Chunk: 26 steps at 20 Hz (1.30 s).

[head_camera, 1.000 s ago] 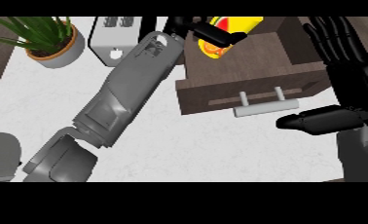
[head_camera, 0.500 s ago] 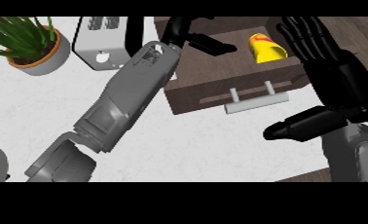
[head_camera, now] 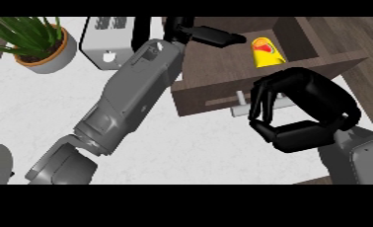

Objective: Pick up the cup, place it into the drawer and close the drawer

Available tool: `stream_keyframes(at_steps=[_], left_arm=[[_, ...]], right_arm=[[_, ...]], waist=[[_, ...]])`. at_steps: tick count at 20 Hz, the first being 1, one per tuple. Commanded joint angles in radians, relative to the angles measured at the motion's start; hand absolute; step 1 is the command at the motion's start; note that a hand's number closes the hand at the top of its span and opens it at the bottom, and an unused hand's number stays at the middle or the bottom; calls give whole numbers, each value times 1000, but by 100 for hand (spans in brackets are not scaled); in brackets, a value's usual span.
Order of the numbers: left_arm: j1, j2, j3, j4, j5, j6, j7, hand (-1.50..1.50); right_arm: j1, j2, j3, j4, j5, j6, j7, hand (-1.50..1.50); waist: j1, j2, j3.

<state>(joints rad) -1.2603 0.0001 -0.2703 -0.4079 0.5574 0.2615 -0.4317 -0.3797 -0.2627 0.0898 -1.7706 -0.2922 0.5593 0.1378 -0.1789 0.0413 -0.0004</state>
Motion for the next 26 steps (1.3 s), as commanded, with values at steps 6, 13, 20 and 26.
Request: stream_keyframes(at_steps=[6,13,20,26], left_arm=[[20,0,4,20,85,63,-90,-150],[36,0,26,-22,112,20,-89,-150],[173,35,50,-83,126,-47,-145,-150],[246,70,26,-179,113,-77,-126,-150]], right_arm=[[84,-137,113,-60,301,55,29,-150],[117,-89,226,166,640,-108,-91,-150],[-20,-41,293,595,801,-189,-255,-150],[-217,8,199,970,840,-315,-382,150]], waist=[[85,-24,1],[176,-33,2],[224,-29,2],[276,-23,4]])
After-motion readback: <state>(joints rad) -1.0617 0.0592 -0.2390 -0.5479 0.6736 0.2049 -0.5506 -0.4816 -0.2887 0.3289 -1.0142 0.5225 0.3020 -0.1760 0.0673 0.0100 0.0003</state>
